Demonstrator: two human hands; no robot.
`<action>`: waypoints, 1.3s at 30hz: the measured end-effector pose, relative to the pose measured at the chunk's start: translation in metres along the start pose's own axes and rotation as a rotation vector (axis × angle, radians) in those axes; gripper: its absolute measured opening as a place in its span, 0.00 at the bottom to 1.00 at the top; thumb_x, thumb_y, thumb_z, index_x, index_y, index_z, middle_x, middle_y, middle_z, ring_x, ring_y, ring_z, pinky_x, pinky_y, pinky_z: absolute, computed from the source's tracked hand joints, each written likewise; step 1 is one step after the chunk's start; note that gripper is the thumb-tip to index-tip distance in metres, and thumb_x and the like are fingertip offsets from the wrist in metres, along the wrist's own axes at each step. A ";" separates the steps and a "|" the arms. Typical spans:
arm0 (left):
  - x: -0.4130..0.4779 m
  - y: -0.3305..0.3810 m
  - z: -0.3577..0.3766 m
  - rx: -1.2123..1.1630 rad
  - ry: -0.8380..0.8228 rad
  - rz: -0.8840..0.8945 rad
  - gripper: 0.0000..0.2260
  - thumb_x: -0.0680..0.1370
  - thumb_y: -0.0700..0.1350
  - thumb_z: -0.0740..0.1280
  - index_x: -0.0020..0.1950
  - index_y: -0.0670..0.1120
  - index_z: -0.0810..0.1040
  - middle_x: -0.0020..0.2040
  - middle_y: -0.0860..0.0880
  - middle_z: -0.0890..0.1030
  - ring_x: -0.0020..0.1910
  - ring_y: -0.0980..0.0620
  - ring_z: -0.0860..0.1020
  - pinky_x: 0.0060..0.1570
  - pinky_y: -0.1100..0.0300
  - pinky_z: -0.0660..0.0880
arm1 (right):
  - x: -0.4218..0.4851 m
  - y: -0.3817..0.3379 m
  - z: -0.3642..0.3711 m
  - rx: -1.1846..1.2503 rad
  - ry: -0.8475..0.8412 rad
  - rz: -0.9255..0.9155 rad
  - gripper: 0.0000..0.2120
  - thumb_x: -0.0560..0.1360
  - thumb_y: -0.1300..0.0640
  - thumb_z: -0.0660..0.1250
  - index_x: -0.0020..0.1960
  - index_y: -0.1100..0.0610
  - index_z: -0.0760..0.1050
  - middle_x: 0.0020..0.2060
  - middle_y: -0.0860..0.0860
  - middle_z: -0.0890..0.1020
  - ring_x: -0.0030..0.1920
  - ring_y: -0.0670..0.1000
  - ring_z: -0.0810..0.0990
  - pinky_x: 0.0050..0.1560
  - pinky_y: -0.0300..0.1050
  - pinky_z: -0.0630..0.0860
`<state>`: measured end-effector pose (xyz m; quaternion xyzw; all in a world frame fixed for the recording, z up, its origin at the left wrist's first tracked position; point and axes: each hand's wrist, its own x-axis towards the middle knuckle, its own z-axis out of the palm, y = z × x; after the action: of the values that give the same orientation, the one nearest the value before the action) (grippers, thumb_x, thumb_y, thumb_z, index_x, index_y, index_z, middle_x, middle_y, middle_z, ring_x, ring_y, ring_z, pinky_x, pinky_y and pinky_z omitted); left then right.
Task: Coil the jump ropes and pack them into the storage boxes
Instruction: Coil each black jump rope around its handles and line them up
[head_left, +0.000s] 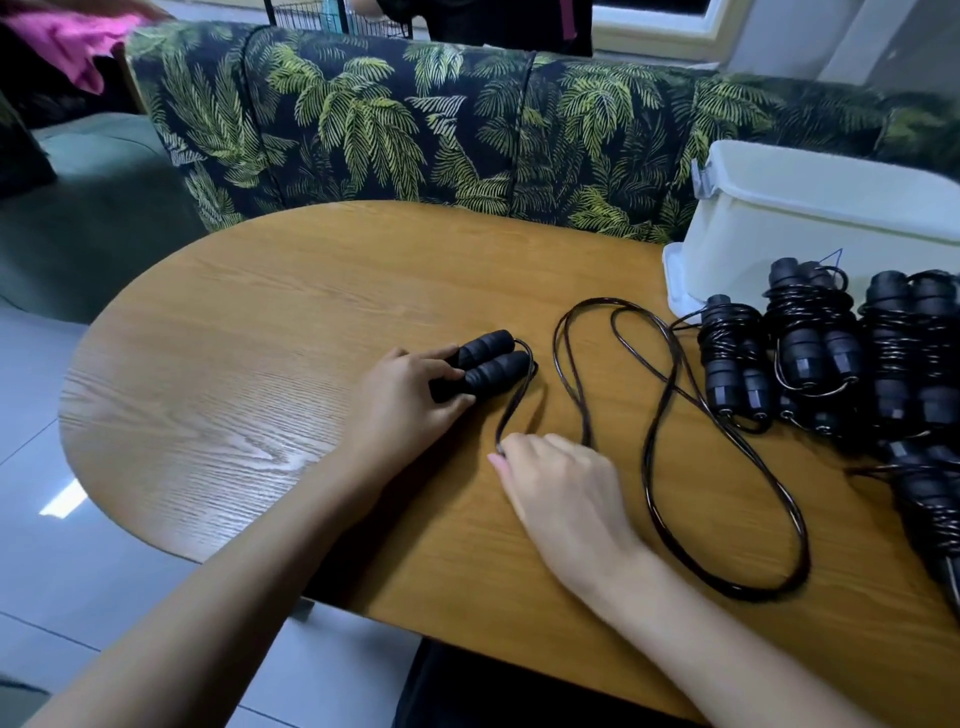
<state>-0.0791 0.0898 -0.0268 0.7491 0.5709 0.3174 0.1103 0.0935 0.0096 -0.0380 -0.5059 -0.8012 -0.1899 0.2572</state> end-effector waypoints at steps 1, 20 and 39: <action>0.000 0.001 -0.001 0.010 -0.003 0.001 0.12 0.72 0.50 0.76 0.54 0.49 0.86 0.63 0.57 0.80 0.53 0.49 0.77 0.47 0.55 0.77 | -0.002 -0.010 0.001 0.012 -0.002 -0.027 0.15 0.79 0.52 0.57 0.38 0.54 0.76 0.29 0.48 0.78 0.29 0.49 0.77 0.26 0.42 0.71; 0.012 0.004 -0.021 0.126 -0.247 0.013 0.20 0.70 0.49 0.76 0.61 0.50 0.83 0.69 0.54 0.76 0.62 0.47 0.79 0.56 0.52 0.76 | 0.021 0.045 -0.019 0.309 -0.305 -0.147 0.15 0.79 0.44 0.56 0.47 0.49 0.79 0.39 0.42 0.80 0.39 0.44 0.78 0.35 0.43 0.78; -0.004 -0.019 0.004 -0.108 -0.082 0.152 0.15 0.71 0.51 0.74 0.55 0.51 0.77 0.54 0.53 0.80 0.50 0.44 0.74 0.49 0.44 0.75 | 0.042 0.147 0.009 0.576 -0.678 0.265 0.08 0.79 0.51 0.66 0.42 0.45 0.80 0.44 0.43 0.81 0.53 0.43 0.73 0.54 0.41 0.68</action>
<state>-0.0921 0.0933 -0.0414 0.7955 0.4896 0.3241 0.1495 0.2102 0.1054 -0.0131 -0.5454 -0.7887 0.2507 0.1327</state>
